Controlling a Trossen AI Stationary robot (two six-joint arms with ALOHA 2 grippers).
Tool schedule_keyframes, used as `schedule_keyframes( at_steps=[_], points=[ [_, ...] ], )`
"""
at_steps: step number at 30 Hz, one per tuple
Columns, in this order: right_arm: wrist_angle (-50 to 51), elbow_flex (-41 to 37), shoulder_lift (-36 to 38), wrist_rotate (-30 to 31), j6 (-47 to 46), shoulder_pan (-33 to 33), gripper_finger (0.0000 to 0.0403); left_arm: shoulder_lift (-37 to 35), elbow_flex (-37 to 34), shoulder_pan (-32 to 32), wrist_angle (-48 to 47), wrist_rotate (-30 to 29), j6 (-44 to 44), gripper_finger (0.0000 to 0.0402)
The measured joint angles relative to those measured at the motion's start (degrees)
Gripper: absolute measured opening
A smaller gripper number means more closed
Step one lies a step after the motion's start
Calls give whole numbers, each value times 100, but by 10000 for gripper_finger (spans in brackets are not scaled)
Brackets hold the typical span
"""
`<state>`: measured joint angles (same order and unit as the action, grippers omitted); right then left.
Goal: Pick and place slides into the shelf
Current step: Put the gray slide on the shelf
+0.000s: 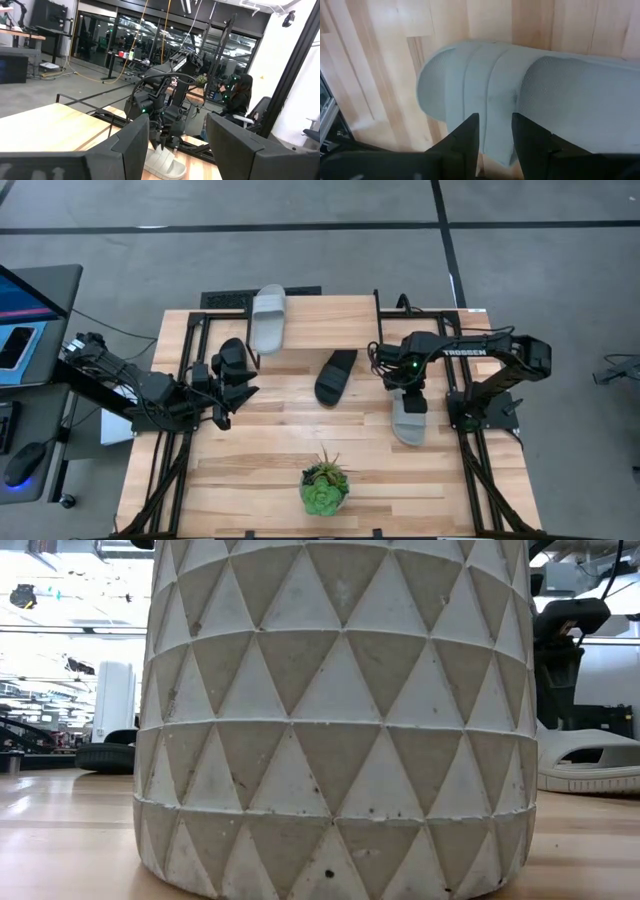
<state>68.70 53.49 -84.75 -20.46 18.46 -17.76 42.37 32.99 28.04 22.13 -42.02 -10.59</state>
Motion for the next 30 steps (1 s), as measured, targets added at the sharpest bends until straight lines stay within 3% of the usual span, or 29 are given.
schedule_keyframes(
  at_steps=[20,30],
  points=[
    [474,-18,48,445,-171,-145,109,0,0,1,0,0,-42,185],
    [342,-321,1192,220,-201,-602,109,0,0,1,0,0,-66,185]
  ],
)
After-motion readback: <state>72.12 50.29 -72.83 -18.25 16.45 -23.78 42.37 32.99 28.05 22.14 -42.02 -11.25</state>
